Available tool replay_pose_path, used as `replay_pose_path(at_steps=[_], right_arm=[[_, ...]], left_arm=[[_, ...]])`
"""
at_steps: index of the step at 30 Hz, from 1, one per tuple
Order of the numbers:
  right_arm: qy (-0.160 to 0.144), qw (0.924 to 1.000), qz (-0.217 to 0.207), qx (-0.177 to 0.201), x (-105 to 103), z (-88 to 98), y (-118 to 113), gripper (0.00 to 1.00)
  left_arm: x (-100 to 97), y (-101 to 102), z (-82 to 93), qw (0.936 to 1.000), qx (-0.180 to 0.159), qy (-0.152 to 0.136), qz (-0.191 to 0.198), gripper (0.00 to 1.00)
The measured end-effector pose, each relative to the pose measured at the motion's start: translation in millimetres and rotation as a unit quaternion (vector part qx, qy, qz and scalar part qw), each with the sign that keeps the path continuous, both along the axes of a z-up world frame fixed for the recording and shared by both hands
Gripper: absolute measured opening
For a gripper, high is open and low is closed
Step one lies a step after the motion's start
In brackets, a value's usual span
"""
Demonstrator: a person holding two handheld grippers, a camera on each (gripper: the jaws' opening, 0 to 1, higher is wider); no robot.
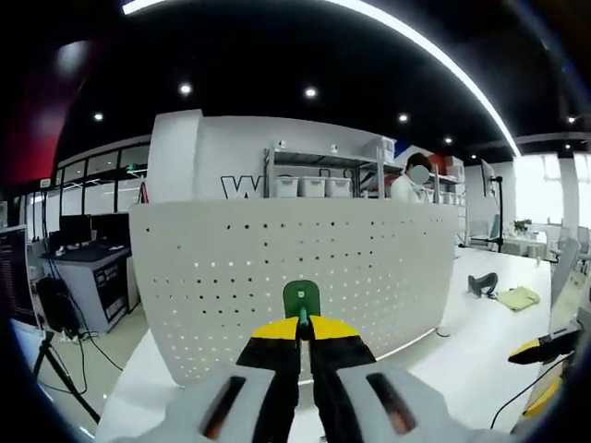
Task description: Insert the hook assembly into the mounting plate slot until the hook locks in place.
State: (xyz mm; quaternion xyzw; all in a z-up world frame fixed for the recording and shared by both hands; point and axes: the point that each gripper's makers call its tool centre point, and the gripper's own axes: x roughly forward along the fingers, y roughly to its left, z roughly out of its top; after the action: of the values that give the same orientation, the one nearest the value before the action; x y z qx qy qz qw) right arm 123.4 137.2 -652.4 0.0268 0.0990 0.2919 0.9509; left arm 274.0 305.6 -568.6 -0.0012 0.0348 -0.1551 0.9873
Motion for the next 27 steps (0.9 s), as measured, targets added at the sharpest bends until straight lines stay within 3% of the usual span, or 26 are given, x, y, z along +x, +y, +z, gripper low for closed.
replay_pose_path(at_steps=[8, 27], right_arm=[[-0.002, 1.0, -0.002, -0.001, 7.2, -0.1, -4.3, 0.63], [0.01, 0.9999, 0.001, 0.006, 11.1, -7.4, -4.2, 0.63]], left_arm=[[17.3, 1.7, -0.6, 0.9998, 0.017, 0.002, 0.011, 0.02], [45.1, 7.0, 18.2, 0.9994, 0.017, -0.006, 0.03, 0.02]])
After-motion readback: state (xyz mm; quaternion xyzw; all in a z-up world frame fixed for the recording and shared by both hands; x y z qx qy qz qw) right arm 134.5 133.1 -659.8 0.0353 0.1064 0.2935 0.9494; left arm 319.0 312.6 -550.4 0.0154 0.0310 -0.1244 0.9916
